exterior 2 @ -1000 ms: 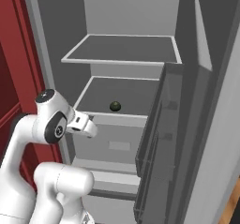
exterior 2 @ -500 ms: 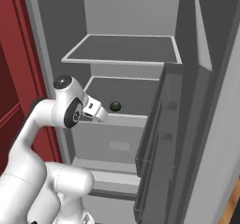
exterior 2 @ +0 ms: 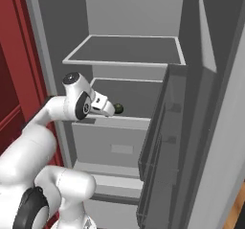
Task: Place the cold items (pear and squash) from the fridge in one tupperware on the dining counter. Place the warm items (kebab skewer and hot dog) in the stove area in another tupperware.
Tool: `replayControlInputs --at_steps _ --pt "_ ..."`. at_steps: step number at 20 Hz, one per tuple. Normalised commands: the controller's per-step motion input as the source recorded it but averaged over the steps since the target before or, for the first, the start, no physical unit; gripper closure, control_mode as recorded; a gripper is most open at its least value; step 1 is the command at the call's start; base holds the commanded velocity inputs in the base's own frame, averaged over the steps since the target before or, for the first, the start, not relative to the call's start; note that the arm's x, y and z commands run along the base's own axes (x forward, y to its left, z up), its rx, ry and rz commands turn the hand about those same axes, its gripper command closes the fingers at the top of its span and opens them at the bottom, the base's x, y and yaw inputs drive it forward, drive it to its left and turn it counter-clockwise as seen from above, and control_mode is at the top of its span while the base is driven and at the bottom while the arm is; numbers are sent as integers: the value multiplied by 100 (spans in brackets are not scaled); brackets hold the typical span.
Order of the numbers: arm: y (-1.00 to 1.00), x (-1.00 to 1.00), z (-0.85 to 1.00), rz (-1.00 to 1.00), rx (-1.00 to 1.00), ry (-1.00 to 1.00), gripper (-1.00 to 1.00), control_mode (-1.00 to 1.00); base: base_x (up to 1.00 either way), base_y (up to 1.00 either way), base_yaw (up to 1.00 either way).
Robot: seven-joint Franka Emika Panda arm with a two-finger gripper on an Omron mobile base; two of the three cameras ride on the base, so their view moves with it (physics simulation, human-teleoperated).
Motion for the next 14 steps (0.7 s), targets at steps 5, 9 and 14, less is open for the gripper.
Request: replayControlInputs --at_steps 5,9,14 --pt "0 51 -44 2 -7 0 -100 -100 0 0 0" --pt "-3 52 -15 1 -3 0 -100 -100 0 0 0" --pt "-15 57 -19 0 -3 2 -100 -100 0 0 0"
